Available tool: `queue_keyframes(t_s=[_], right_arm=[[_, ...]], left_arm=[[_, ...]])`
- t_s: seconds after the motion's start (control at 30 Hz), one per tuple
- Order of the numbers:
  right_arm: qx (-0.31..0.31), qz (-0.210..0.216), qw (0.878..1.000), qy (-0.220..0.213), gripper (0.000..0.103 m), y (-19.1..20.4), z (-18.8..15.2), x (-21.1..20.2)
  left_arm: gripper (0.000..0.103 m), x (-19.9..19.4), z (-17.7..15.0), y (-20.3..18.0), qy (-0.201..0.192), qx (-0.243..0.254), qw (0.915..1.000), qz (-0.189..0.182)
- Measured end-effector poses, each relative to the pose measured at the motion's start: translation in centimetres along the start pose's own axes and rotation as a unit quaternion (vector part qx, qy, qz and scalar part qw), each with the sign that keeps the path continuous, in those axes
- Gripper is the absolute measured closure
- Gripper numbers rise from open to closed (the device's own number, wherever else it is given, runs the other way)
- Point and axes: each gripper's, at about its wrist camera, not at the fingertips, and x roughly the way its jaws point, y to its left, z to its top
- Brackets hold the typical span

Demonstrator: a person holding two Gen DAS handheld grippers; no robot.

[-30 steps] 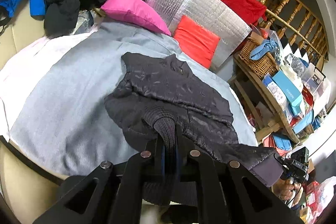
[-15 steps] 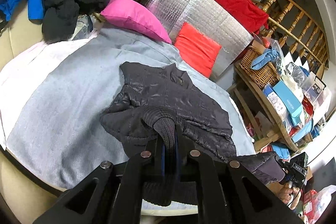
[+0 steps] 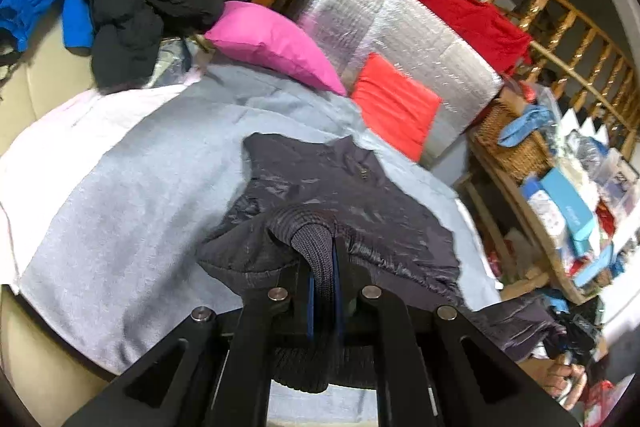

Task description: Fold large clothes

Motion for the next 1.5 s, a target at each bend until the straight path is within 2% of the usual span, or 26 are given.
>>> queue_keyframes(t_s=[0.13,0.43,1.03,1.5], right_arm=[[0.001,-0.006,1.0,0.0,0.095,0.0,0.6,0.9],[0.005,-0.021,1.0,-0.007,0.095,0.1,1.3,2.1],[0.002,-0.05,0.999,-0.018,0.095,-0.1,3.2,4.1],[0.009,-0.057,0.998,-0.03,0.095,-0.9,4.8,5.4]], left_arm=[[0.095,0.4,0.0,-1.0,-0.004,0.016,0.9994,0.029],[0.095,1.7,0.7,-1.3,-0.002,0.013,0.9982,0.058],[0.095,4.0,2.6,-1.7,0.002,0.01,0.9977,0.067],[0.095,6.9,4.5,-2.0,0.008,0.018,0.9959,0.089]])
